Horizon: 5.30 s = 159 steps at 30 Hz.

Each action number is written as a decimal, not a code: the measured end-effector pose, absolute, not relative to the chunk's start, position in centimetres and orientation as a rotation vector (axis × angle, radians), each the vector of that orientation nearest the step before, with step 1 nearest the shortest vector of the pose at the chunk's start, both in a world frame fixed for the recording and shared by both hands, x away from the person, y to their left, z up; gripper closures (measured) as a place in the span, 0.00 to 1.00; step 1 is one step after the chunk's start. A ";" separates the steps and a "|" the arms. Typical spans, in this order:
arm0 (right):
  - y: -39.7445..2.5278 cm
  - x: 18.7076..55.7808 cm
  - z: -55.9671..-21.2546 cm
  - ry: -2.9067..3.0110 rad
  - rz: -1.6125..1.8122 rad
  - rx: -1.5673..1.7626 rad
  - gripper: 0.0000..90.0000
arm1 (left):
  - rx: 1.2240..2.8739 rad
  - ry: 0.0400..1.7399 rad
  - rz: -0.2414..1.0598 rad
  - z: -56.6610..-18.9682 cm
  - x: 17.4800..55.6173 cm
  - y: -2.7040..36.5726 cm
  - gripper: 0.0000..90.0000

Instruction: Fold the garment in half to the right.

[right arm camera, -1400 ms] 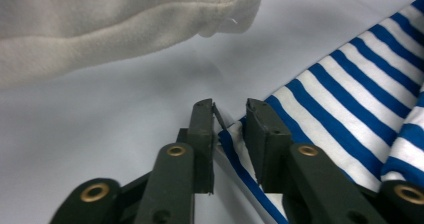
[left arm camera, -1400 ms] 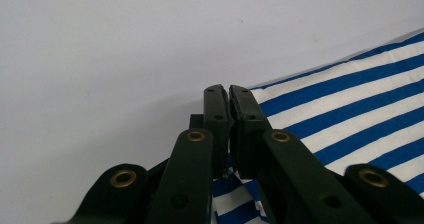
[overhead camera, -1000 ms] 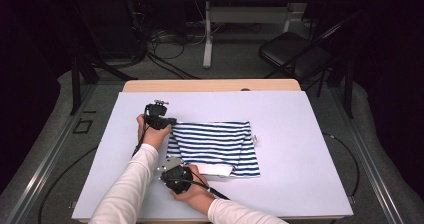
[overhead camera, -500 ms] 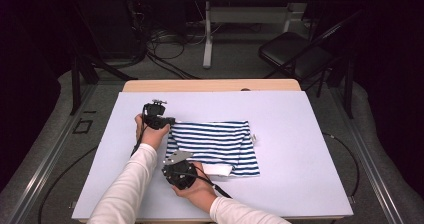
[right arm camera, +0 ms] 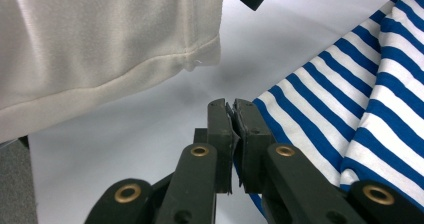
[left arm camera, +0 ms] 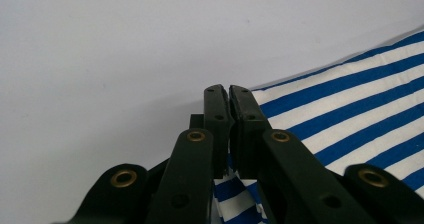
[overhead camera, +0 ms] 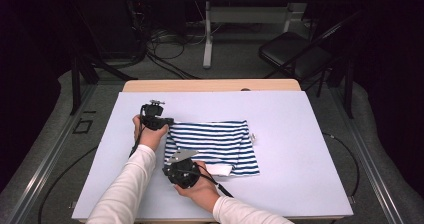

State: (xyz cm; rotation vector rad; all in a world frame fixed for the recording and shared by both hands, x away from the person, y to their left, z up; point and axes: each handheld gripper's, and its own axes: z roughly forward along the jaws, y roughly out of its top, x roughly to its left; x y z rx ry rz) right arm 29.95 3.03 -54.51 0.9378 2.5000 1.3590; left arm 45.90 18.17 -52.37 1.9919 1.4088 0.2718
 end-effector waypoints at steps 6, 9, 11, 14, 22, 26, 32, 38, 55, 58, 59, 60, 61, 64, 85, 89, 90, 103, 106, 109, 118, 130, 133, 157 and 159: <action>3.0 29.5 -54.5 2.518 1.368 0.914 0.96 | 1.994 1.427 0.292 -52.3 45.1 18.9 0.97; 3.0 29.3 -54.5 2.527 1.372 0.903 0.96 | 1.991 1.429 0.298 -52.2 44.7 19.3 0.97; 3.0 29.1 -54.5 2.531 1.377 0.900 0.96 | 1.977 1.430 0.300 -52.1 44.4 19.6 0.97; 2.9 28.9 -54.4 2.540 1.385 0.892 0.96 | 1.963 1.430 0.309 -52.1 43.8 20.2 0.97; 2.9 28.4 -54.4 2.563 1.395 0.864 0.96 | 1.932 1.442 0.339 -52.4 42.2 21.4 0.97; 2.9 28.0 -54.4 2.573 1.393 0.852 0.96 | 1.910 1.453 0.327 -52.7 41.7 22.2 0.97; 3.1 27.5 -54.6 2.586 1.388 0.829 0.96 | 1.890 1.462 0.312 -52.9 41.0 23.1 0.97; 3.2 27.1 -54.8 2.599 1.396 0.824 0.96 | 1.892 1.467 0.310 -53.2 40.4 23.8 0.97; 3.8 26.1 -54.8 2.643 1.425 0.803 0.97 | 1.873 1.469 0.288 -53.1 38.6 25.2 0.97; 4.0 25.9 -54.8 2.652 1.429 0.801 0.97 | 1.871 1.473 0.290 -53.1 38.3 25.5 0.97; 4.0 25.8 -54.8 2.653 1.427 0.794 0.97 | 1.876 1.473 0.289 -53.2 38.2 25.6 0.97; 4.1 25.7 -54.8 2.654 1.432 0.797 0.97 | 1.874 1.478 0.285 -53.2 38.1 25.7 0.97; 4.1 25.7 -54.7 2.656 1.435 0.789 0.96 | 1.873 1.479 0.285 -53.2 38.1 25.8 0.97; 4.3 25.5 -54.7 2.660 1.437 0.781 0.97 | 1.878 1.484 0.282 -53.3 37.8 26.1 0.97; 5.0 24.9 -54.3 2.698 1.469 0.755 0.97 | 1.880 1.493 0.285 -53.5 36.6 27.1 0.97; 5.0 24.8 -54.3 2.698 1.471 0.749 0.97 | 1.878 1.491 0.288 -53.4 36.5 27.2 0.97; 5.0 24.8 -54.3 2.697 1.473 0.752 0.96 | 1.879 1.489 0.287 -53.3 36.4 27.2 0.97; 5.1 24.7 -54.2 2.694 1.483 0.742 0.96 | 1.887 1.489 0.288 -53.2 36.5 27.2 0.96; 5.0 24.8 -54.1 2.693 1.487 0.743 0.97 | 1.888 1.490 0.281 -53.2 36.5 27.3 0.96; 5.1 24.8 -54.1 2.691 1.498 0.743 0.97 | 1.881 1.489 0.283 -53.1 36.5 27.3 0.96; 5.2 25.0 -53.9 2.687 1.513 0.735 0.97 | 1.870 1.480 0.277 -52.6 36.9 27.5 0.96; 5.4 25.6 -52.8 2.675 1.552 0.735 0.96 | 1.883 1.475 0.267 -51.6 37.7 27.6 0.96; 5.3 25.8 -52.5 2.661 1.569 0.734 0.97 | 1.881 1.478 0.263 -51.3 37.8 27.7 0.96; 2.5 26.9 -48.6 2.530 1.685 0.789 0.96 | 1.940 1.442 0.317 -47.1 40.1 24.9 0.96; 2.1 27.0 -48.4 2.520 1.695 0.797 0.97 | 1.945 1.438 0.319 -46.9 40.3 24.5 0.96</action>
